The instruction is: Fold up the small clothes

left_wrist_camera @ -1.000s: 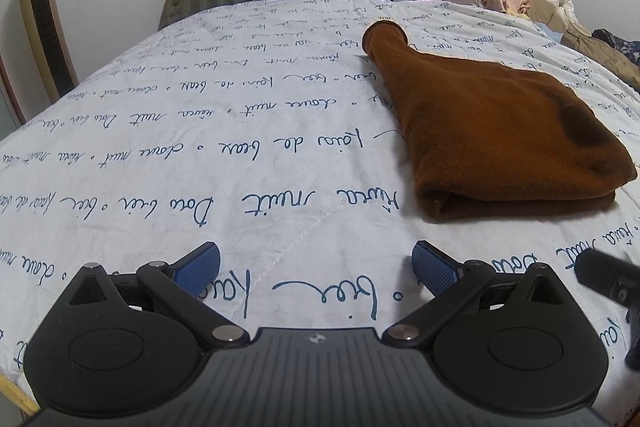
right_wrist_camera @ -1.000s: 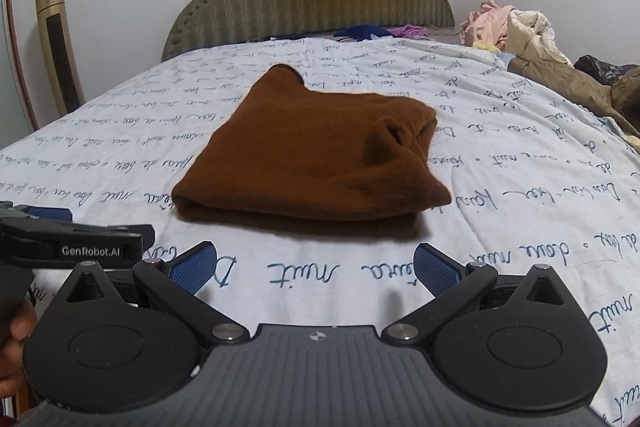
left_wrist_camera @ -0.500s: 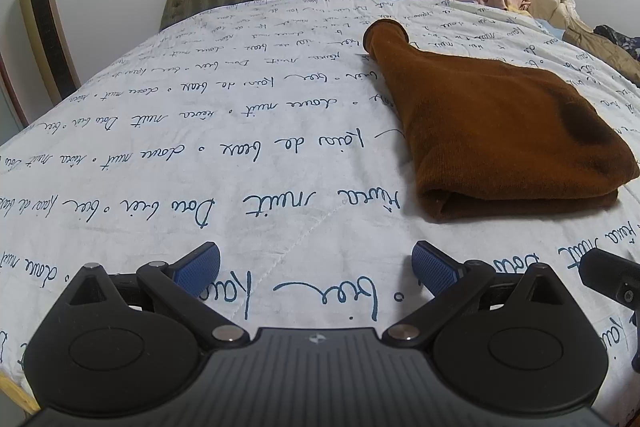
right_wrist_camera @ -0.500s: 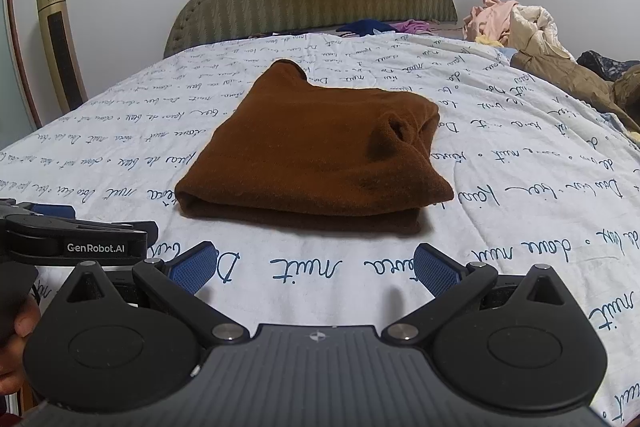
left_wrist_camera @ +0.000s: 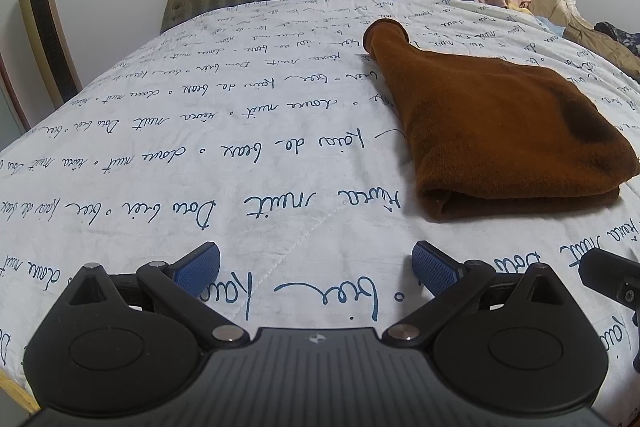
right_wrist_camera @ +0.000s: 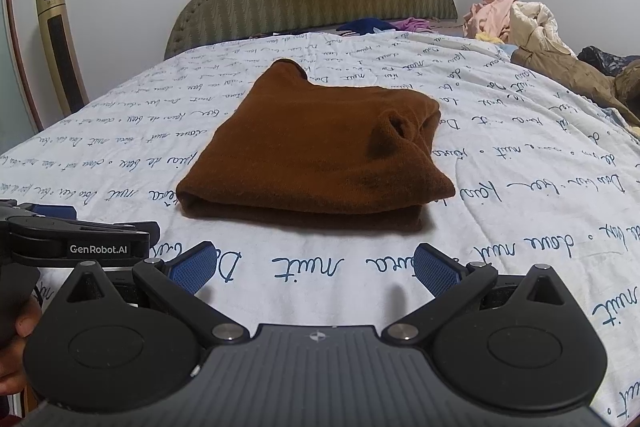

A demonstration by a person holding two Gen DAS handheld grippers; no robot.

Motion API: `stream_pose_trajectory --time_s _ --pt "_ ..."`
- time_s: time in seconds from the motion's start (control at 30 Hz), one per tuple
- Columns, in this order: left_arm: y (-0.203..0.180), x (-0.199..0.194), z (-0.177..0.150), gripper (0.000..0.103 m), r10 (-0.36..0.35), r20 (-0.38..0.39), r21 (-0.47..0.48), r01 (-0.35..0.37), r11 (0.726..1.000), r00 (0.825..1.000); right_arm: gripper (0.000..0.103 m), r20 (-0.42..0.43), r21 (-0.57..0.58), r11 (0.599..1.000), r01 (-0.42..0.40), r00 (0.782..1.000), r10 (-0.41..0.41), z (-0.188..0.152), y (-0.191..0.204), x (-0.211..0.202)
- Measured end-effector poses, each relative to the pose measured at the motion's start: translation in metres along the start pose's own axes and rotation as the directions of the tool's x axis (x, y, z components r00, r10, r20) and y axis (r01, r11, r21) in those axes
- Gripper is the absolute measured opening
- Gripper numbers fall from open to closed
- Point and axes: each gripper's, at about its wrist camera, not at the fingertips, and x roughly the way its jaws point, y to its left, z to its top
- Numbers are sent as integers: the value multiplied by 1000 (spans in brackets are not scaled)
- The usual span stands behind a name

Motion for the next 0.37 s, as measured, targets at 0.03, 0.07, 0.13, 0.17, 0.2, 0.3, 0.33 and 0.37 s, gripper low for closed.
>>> stream_pose_trajectory --time_s 0.03,0.07,0.13,0.17,0.2,0.3,0.33,0.37 --pt "0 0 0 103 0 1 -2 0 1000 1000 103 -1 2 1000 -4 1000 4 0 0 0" --pt "1 0 0 103 1 1 -3 -1 1000 1000 103 -3 4 1000 -6 1000 6 0 0 1" --pt "1 0 0 103 0 2 -4 0 1000 1000 103 -5 5 1000 -8 1000 8 -1 0 1" --pt "0 0 0 103 3 3 -4 -3 1000 1000 103 -6 5 1000 -9 1000 9 -1 0 1" --pt "0 0 0 103 5 6 -3 -5 1000 1000 103 -6 5 1000 -10 1000 10 -1 0 1" --pt "-1 -4 0 103 4 22 1 -4 1000 1000 103 -8 9 1000 -15 1000 15 -1 0 2" --pt "-1 -6 0 103 -2 36 2 2 1000 999 103 -9 11 1000 -19 1000 20 -1 0 1" --pt "-2 -8 1 103 -8 46 3 8 1000 999 103 -10 13 1000 -26 1000 26 -1 -1 1"
